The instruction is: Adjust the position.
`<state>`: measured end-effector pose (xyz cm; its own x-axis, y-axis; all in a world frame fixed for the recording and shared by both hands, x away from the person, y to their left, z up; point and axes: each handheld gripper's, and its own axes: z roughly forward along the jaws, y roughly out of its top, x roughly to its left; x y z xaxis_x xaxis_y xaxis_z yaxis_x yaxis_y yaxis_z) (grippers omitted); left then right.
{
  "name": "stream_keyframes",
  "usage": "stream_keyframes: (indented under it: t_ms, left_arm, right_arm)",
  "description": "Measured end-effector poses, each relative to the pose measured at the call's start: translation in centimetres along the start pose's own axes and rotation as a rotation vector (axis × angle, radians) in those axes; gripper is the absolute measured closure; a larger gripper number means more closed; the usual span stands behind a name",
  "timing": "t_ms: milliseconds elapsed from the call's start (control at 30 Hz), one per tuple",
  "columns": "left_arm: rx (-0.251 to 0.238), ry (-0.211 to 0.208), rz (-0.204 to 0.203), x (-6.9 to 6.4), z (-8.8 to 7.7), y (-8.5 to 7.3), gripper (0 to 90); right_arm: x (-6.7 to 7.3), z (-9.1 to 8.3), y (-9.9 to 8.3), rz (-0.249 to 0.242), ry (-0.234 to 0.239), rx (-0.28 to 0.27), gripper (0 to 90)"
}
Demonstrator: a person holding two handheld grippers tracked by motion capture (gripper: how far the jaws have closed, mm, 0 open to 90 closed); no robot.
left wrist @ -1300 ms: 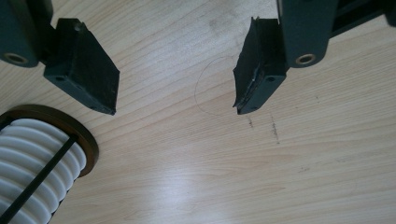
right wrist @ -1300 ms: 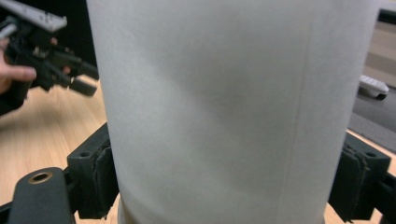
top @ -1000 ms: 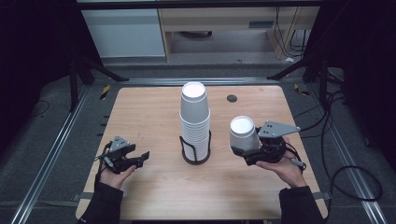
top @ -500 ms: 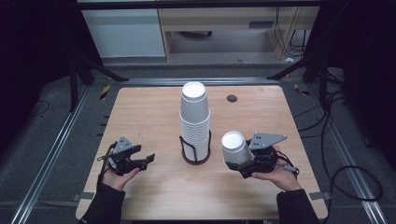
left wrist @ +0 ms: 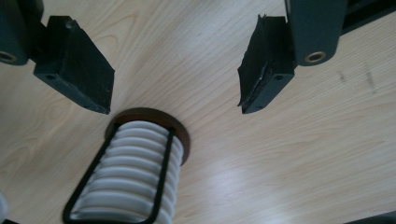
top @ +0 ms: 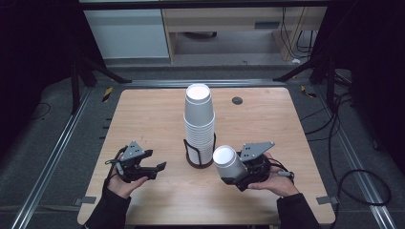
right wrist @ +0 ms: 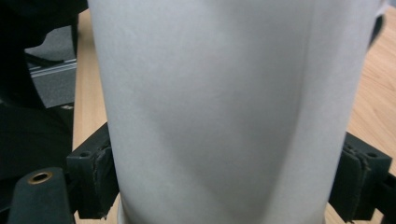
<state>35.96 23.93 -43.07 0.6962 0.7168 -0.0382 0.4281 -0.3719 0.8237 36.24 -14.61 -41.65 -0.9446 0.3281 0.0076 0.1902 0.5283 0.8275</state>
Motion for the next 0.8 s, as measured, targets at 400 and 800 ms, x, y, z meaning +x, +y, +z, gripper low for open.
stream_keyframes:
  t_ms: [400,800]
  left_arm:
    - [-0.002,-0.062,0.053,-1.5,0.1,0.5,24.6]
    - [-0.051,-0.098,0.071,-2.5,-0.7,1.3,25.3]
  right_arm:
    - [0.8,2.0,0.3,-0.033,0.053,0.042,13.7]
    - [1.3,3.4,1.0,-0.059,0.081,0.066,13.7]
